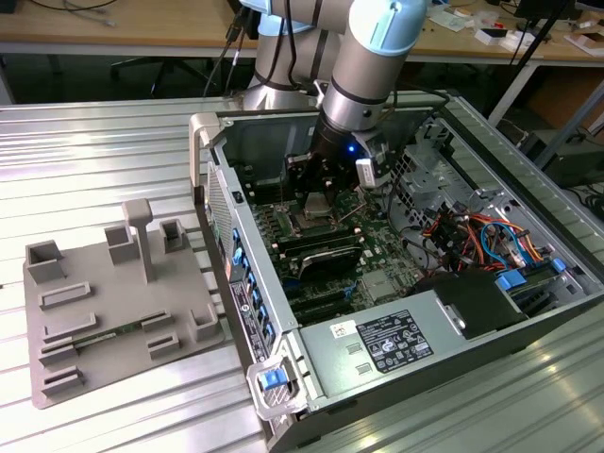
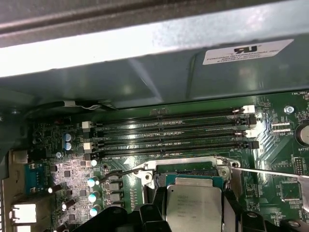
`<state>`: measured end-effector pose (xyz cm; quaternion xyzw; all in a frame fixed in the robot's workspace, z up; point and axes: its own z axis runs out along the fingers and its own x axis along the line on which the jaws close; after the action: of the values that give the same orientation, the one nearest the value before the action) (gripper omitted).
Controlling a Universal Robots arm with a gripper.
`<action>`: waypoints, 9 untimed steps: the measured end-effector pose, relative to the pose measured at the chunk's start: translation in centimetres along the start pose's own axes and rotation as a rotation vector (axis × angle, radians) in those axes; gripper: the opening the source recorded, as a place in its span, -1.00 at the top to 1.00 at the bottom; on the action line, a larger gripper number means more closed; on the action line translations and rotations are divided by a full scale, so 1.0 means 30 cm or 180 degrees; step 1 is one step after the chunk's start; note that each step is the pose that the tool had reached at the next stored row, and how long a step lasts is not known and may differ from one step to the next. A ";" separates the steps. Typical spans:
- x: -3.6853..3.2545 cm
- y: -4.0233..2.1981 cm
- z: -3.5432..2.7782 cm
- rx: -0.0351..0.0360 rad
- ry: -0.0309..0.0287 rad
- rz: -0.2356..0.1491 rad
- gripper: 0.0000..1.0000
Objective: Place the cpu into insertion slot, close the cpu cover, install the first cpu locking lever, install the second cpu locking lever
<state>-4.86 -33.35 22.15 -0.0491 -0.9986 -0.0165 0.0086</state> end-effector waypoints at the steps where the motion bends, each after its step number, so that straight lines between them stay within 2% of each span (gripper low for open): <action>1: 0.000 0.000 0.000 0.0000 0.0000 0.0006 -0.09; 9: 0.000 0.000 0.002 -0.0001 -0.0001 0.0038 -0.09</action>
<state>-4.86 -33.35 22.09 -0.0550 -0.9983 -0.0165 0.0084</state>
